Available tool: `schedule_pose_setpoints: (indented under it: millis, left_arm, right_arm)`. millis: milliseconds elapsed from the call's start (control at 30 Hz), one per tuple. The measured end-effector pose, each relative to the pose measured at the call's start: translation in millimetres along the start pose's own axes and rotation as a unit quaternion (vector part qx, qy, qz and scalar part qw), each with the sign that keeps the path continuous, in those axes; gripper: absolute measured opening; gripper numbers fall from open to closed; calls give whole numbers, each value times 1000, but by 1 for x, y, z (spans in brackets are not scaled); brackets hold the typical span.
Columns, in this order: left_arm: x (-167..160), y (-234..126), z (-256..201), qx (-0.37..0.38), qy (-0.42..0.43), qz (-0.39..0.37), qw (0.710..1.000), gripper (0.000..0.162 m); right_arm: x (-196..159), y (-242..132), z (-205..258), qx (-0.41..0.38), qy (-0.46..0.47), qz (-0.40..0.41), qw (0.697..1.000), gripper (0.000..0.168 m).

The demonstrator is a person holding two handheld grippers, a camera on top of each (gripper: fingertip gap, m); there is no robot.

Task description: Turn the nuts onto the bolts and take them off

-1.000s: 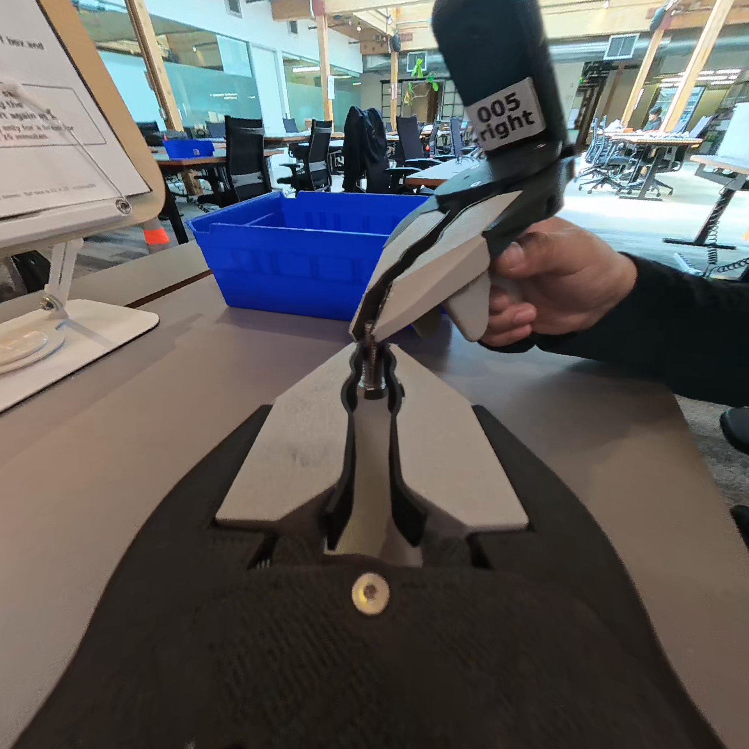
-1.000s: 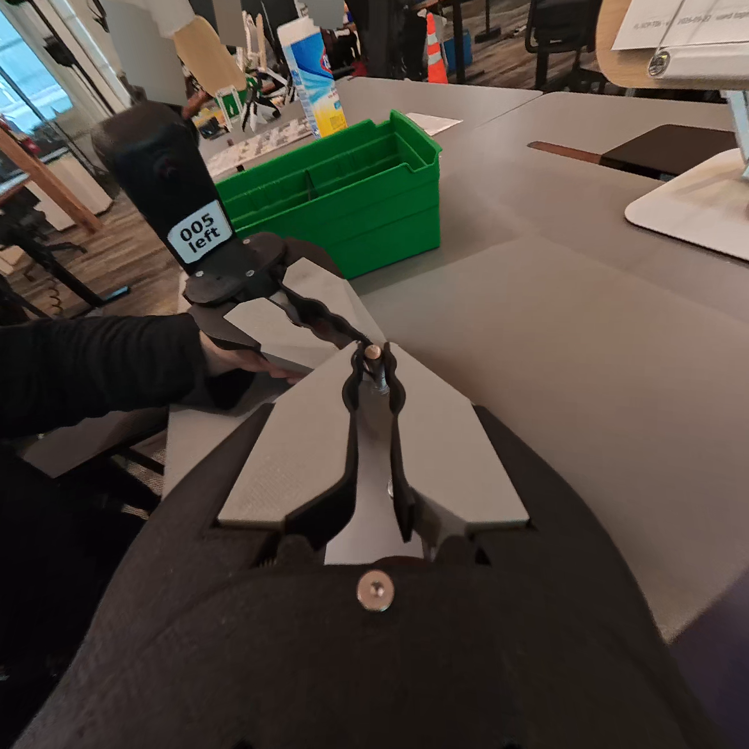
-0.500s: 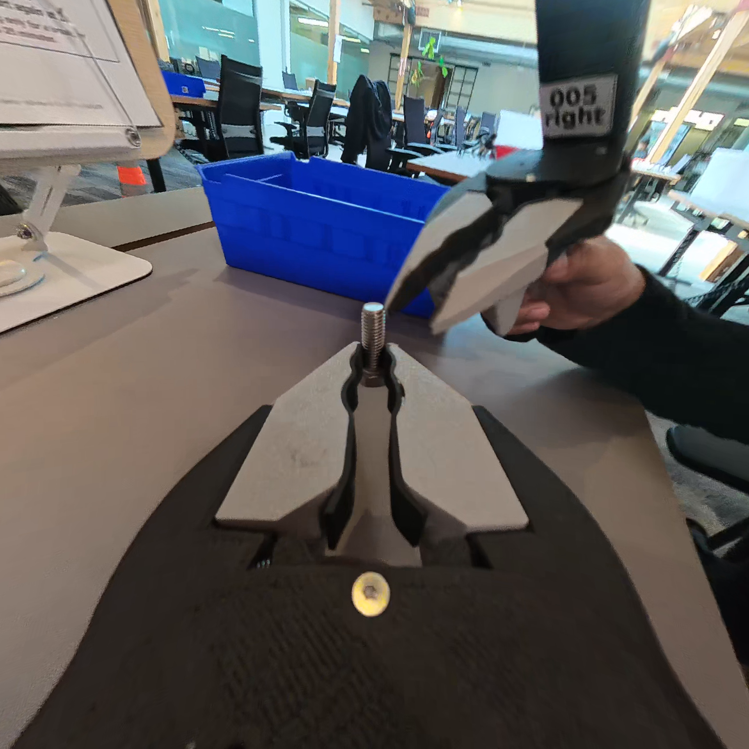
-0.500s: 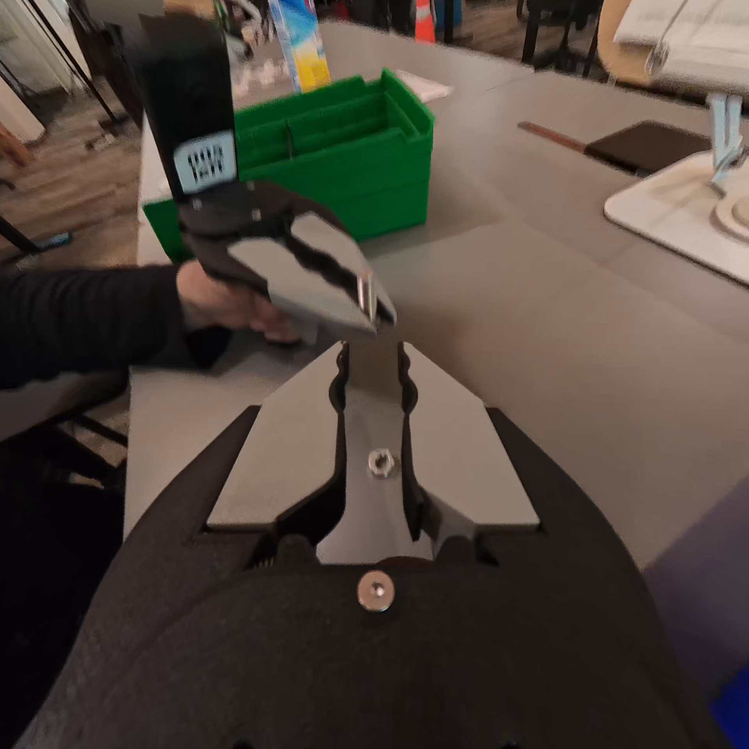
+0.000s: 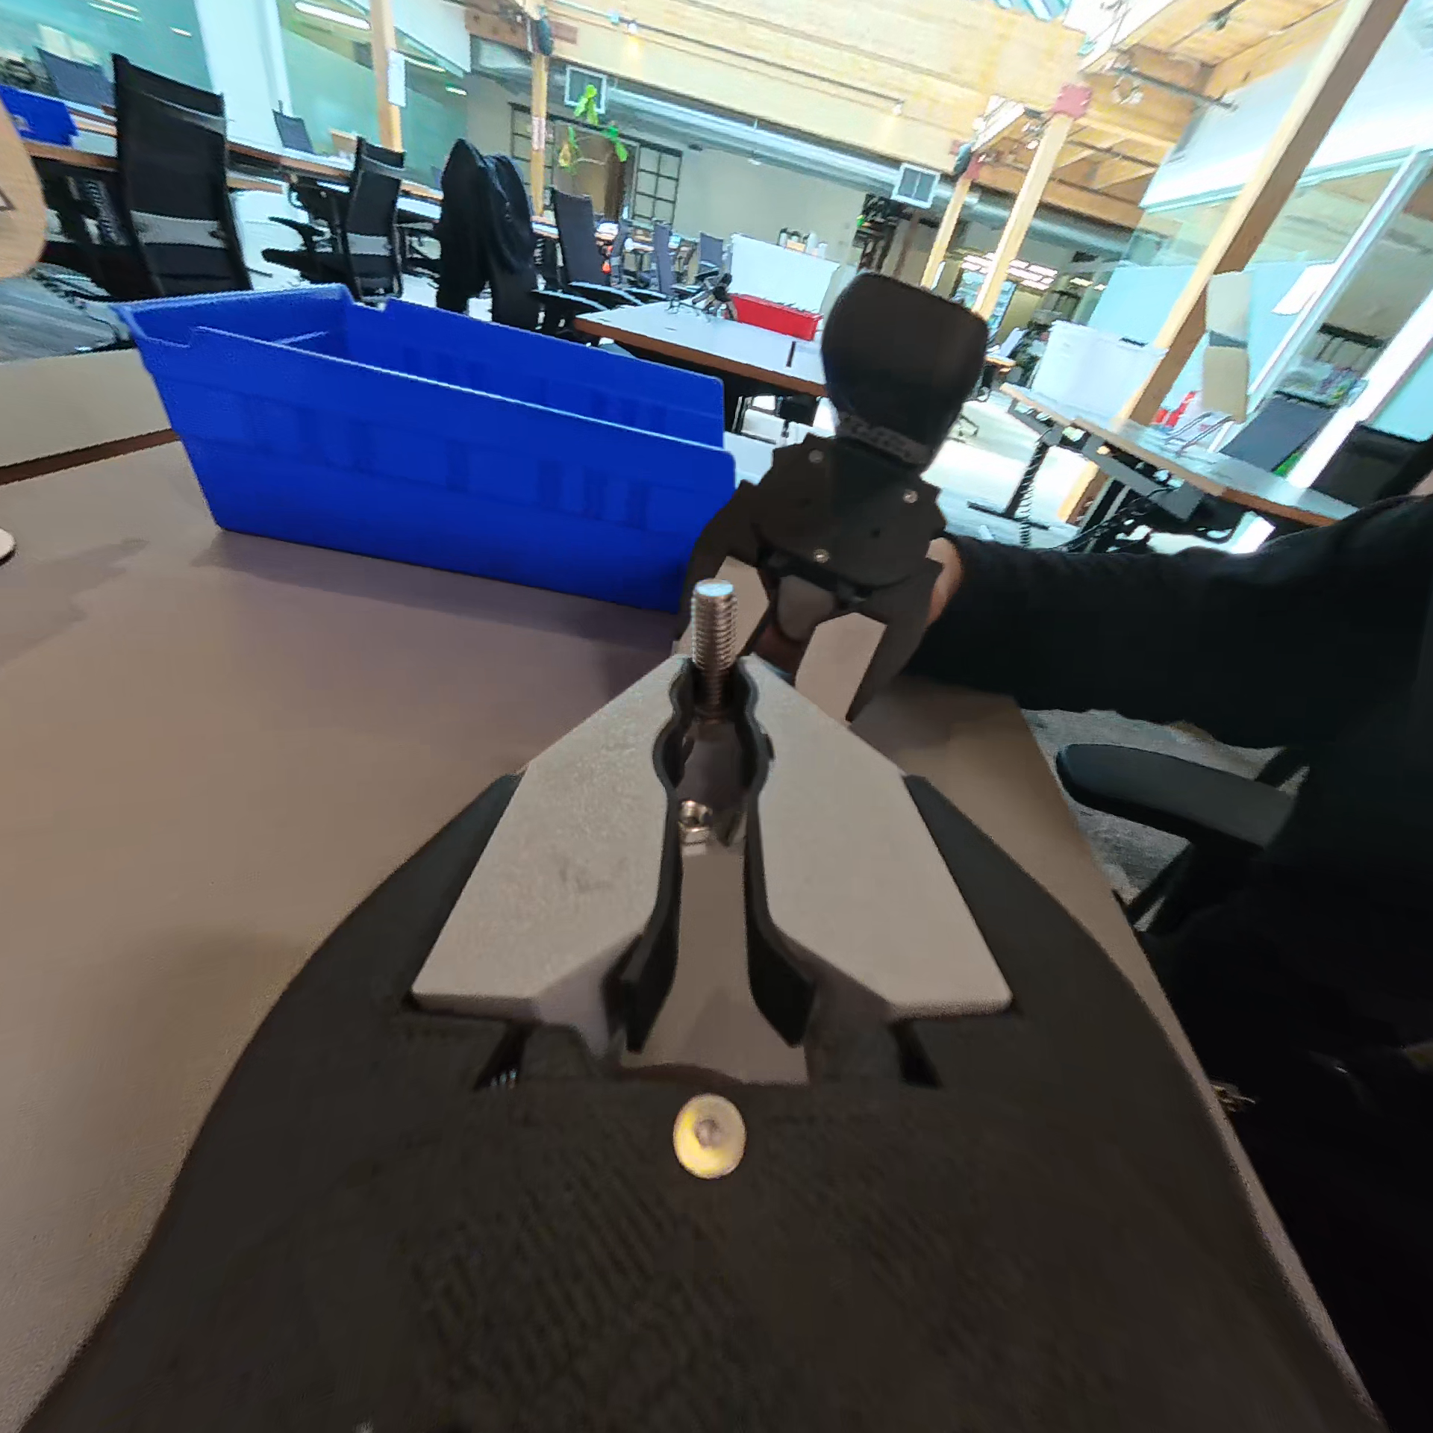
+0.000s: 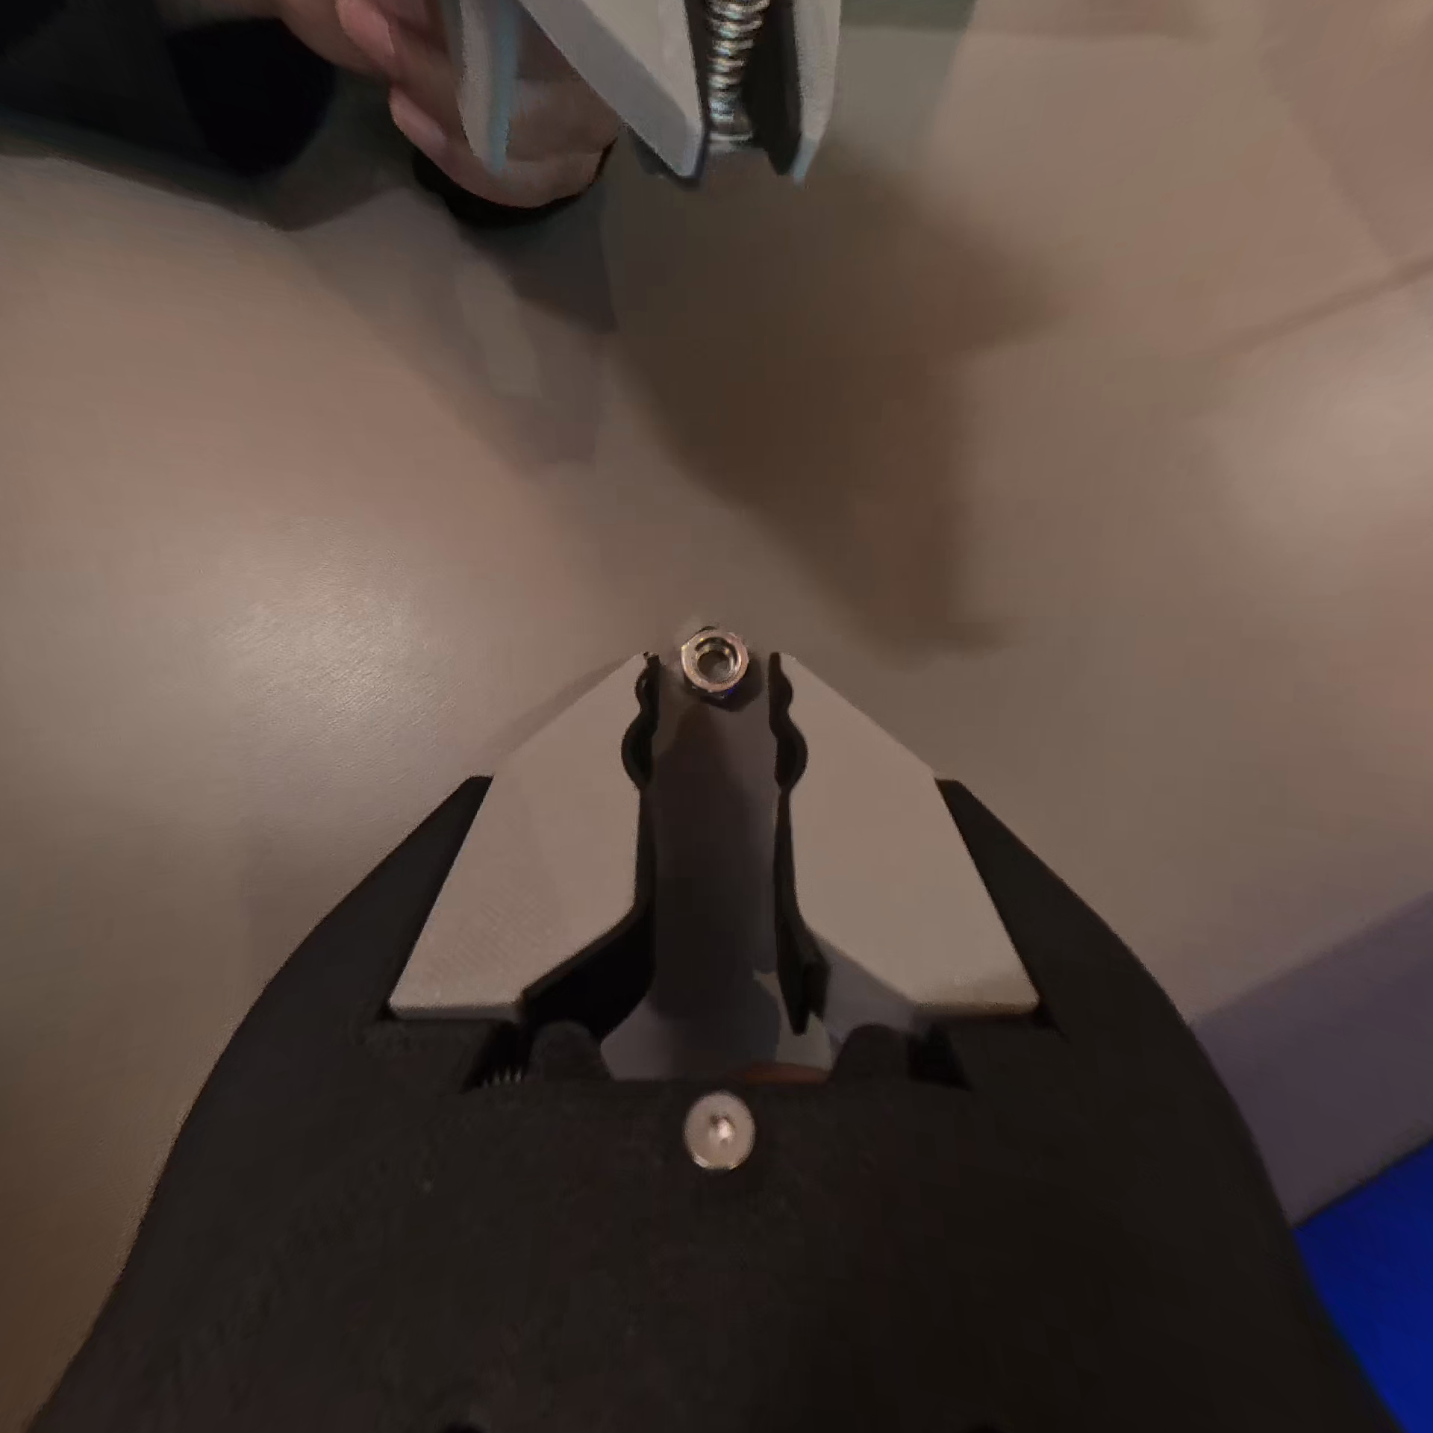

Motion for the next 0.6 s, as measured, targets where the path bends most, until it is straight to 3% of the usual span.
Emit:
schedule_pose_setpoints:
  millis: [67, 200, 367, 600]
  left_arm:
    - [0, -1, -2, -15, 1, -2, 1000, 6]
    - [-2, 0, -6, -31, 11, 15, 999, 6]
    - [-4, 2, -3, 7, 28, 33, 999, 6]
    - [-4, 2, 7, 84, 45, 39, 995, 6]
  right_arm:
    - [0, 2, 0, 11, -1, -6, 1000, 15]
    - [1, 4, 0, 19, 4, -16, 1000, 15]
    - [6, -3, -2, 6, 22, -23, 999, 14]
    - [60, -56, -14, 14, 49, -82, 995, 14]
Point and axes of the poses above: each gripper's, where its closed fingertips meet, y out along the fingers, x out of its top, z = x × y across the jaws, the point moved 5 cm from there along -y, back along the fingers, and after that the axes turned 11 degrees about -x, right-handed, at the moved point
